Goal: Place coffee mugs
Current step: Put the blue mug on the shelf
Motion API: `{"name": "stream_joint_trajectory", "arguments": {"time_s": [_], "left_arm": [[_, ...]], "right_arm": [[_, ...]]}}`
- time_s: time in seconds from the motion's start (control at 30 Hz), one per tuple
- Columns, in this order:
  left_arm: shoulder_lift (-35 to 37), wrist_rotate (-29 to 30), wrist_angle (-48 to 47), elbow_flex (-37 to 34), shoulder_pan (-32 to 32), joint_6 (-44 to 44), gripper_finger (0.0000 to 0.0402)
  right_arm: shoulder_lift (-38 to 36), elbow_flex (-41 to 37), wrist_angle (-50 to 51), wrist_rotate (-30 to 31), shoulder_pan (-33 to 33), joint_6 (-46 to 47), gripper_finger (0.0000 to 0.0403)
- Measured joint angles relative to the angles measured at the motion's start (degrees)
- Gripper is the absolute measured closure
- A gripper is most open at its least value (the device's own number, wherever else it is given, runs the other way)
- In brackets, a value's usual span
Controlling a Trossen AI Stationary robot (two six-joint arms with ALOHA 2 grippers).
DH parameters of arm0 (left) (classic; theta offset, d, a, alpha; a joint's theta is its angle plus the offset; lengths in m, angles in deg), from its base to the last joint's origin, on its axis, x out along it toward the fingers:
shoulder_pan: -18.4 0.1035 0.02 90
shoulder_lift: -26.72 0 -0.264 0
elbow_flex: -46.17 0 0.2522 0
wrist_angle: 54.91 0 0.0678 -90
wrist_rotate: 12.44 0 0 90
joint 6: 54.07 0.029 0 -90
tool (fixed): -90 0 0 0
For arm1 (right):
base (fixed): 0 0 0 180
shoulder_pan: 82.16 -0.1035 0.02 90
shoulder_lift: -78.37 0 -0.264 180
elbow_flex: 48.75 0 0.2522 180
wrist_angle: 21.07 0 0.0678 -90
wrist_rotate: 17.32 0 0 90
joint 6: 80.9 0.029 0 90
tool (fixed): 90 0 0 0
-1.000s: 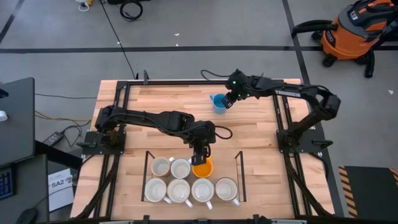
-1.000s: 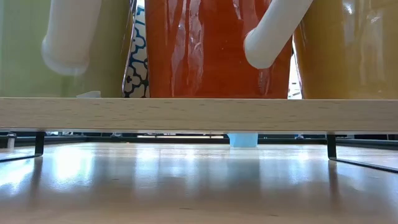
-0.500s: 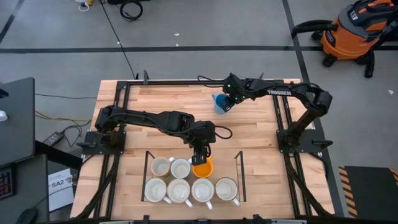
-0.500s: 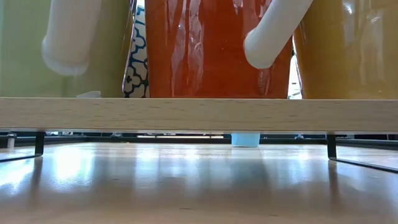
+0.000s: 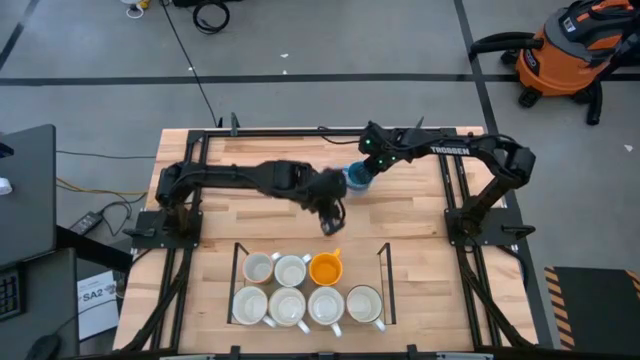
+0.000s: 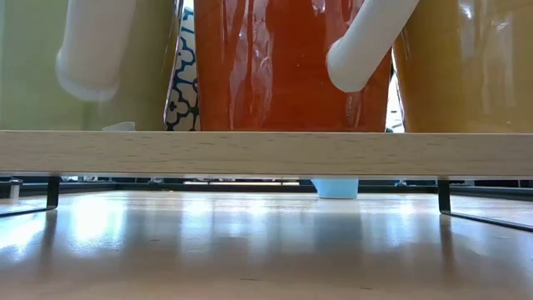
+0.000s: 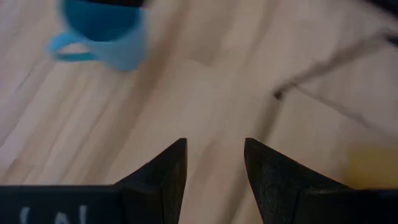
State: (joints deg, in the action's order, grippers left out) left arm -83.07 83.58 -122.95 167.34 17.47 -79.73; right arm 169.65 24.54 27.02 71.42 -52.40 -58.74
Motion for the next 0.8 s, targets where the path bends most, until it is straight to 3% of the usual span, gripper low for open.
{"name": "stream_joint_trajectory", "arguments": {"time_s": [0.17, 0.4, 0.6, 0.8], "left_arm": [[-0.02, 0.34, 0.0, 0.0, 4.59, -6.75, 0.0235], [-0.02, 0.18, 0.0, 0.0, 9.65, -7.11, 0.0235], [-0.02, 0.18, 0.0, 0.0, 11.42, -7.04, 0.0235], [-0.02, 0.13, 0.0, 0.0, 11.26, -6.3, 0.0235]], "right_arm": [[0.01, -0.02, 0.5, -0.78, -1.59, 3.71, 0.0358], [0.01, -0.05, 0.61, -1.59, -3.75, 8.07, 0.0362], [0.15, -0.2, 1.0, -6.71, -6.48, 12.5, 0.0347], [0.18, -0.22, 1.06, -7.35, -10.26, 16.28, 0.035]]}}
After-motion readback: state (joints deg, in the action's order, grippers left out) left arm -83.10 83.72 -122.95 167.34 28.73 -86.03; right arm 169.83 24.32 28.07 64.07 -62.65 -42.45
